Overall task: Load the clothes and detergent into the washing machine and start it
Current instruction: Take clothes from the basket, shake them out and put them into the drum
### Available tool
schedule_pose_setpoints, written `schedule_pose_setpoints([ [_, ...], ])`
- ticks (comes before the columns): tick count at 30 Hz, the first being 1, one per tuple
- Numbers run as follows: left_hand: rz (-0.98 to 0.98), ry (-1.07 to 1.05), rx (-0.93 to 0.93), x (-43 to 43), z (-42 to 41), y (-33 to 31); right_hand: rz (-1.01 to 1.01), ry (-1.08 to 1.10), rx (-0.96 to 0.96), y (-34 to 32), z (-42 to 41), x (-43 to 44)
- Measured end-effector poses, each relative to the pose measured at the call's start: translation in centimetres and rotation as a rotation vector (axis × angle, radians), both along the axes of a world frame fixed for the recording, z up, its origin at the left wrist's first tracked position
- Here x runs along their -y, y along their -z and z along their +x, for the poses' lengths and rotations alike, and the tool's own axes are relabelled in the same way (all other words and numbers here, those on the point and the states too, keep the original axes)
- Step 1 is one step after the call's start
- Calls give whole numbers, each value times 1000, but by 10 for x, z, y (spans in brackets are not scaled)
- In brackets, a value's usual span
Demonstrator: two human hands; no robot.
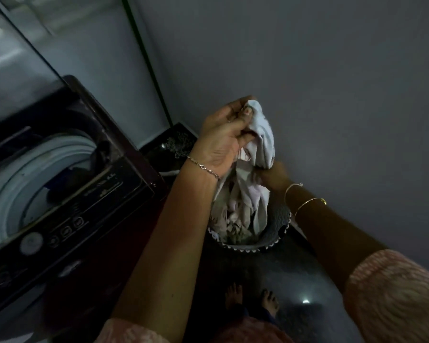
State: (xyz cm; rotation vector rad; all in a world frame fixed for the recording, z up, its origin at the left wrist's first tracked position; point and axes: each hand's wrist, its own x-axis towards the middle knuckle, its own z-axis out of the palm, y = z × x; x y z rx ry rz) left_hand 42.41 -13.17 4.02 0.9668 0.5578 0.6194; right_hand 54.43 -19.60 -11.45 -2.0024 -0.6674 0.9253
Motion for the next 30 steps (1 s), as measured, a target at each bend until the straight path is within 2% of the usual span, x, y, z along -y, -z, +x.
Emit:
schedule_pose_setpoints([
  [4, -19, -179, 31, -7, -24, -13, 59, 58, -13, -36, 4, 0],
  [8, -1, -289, -104, -17, -51, -11, 182, 49, 62, -81, 12, -2],
  [10, 41, -249, -226, -18, -61, -5, 231, 105, 55, -103, 12, -5],
  [13, 63, -78, -429, -15, -67, 3, 316, 151, 36, -135, 16, -10],
  [16, 188, -22, -528, -15, -63, 0, 310, 123, 237, -165, 24, -16],
  [19, 340, -49, -549, -19, -49, -16, 306, 65, 454, -191, 28, -22],
  [21, 434, 16, -568, -17, -39, -42, 326, 21, 589, -206, 29, -27],
  [23, 443, 51, -517, -20, -31, -60, 354, 7, 679, -220, 30, -30],
  [26, 468, 52, -488, -29, -16, -63, 463, 9, 703, -243, 27, -35],
  [28, 556, 73, -487, -33, -7, -58, 539, -30, 714, -259, 20, -41],
  [30, 566, 3, -494, -45, 4, -40, 605, -48, 649, -275, 14, -48],
])
